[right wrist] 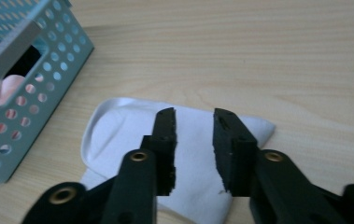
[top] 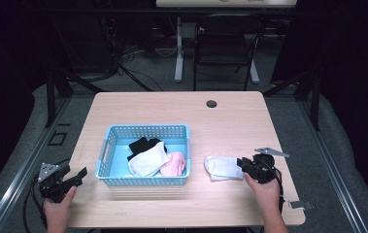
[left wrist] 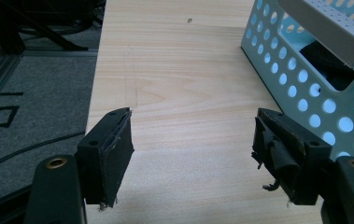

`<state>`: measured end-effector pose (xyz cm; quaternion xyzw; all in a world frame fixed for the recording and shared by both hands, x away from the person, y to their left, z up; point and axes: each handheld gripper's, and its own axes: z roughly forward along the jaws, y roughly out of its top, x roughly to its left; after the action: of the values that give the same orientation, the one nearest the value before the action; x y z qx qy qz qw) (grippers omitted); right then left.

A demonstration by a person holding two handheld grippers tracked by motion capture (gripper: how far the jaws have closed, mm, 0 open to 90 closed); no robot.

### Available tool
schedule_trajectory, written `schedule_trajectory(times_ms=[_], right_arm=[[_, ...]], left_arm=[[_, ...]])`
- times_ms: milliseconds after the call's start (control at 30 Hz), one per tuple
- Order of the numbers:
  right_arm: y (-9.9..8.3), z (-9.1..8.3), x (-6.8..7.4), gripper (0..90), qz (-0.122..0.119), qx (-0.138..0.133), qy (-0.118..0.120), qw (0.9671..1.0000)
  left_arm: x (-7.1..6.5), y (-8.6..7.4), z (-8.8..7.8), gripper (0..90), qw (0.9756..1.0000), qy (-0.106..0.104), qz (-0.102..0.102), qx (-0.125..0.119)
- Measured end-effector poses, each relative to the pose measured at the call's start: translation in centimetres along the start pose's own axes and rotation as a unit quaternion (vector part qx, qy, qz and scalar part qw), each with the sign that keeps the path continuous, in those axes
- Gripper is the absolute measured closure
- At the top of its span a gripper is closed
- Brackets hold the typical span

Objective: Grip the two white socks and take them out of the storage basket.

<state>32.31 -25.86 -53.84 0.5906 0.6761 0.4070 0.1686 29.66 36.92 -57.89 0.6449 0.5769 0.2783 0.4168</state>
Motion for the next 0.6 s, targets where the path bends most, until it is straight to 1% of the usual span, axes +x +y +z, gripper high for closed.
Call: schedule_trajectory(times_ms=[67, 100, 167, 233, 267, 367, 433, 467, 500, 600], right_arm=[[0.3, -0.3, 0.3, 58.7, -0.01, -0.01, -0.006, 0.9999], [0.6, -0.4, 0.5, 56.1, -0.016, -0.011, -0.008, 0.9998], [1.4, -0.9, 1.1, 54.8, -0.024, -0.021, 0.0, 0.9995], [2.0, -1.2, 1.9, 54.0, -0.039, -0.023, 0.0, 0.999], [2.4, -1.4, 2.4, 53.9, -0.049, -0.02, -0.002, 0.9986], [3.7, -1.5, 4.2, 53.9, -0.074, -0.018, 0.003, 0.9971], [4.5, -1.4, 5.2, 54.1, -0.087, -0.013, 0.006, 0.9961], [4.8, -1.3, 5.6, 55.0, -0.09, -0.012, 0.005, 0.9959], [5.2, -1.2, 6.0, 55.9, -0.091, -0.003, 0.003, 0.9958], [6.1, -0.8, 7.1, 57.3, -0.088, 0.011, 0.02, 0.9959]], left_arm=[[0.1, 0.0, -0.1, 28.5, 1.0, 0.0, -0.001, -0.002], [0.1, 0.0, 0.0, 28.4, 1.0, 0.0, -0.003, -0.001], [0.1, 0.0, -0.1, 28.4, 1.0, 0.0, -0.001, -0.001], [0.0, 0.0, 0.0, 28.5, 1.0, -0.001, 0.0, 0.002], [0.0, 0.0, 0.0, 28.4, 1.0, -0.002, 0.0, 0.001], [0.0, 0.0, 0.0, 28.4, 1.0, -0.001, 0.0, 0.001], [0.1, 0.0, 0.0, 28.5, 1.0, -0.001, 0.0, 0.002], [0.1, 0.0, 0.1, 28.4, 1.0, -0.001, -0.001, -0.001], [0.1, 0.0, 0.1, 28.5, 1.0, -0.001, -0.001, 0.0], [0.1, 0.0, 0.0, 28.4, 1.0, -0.002, -0.002, -0.001]])
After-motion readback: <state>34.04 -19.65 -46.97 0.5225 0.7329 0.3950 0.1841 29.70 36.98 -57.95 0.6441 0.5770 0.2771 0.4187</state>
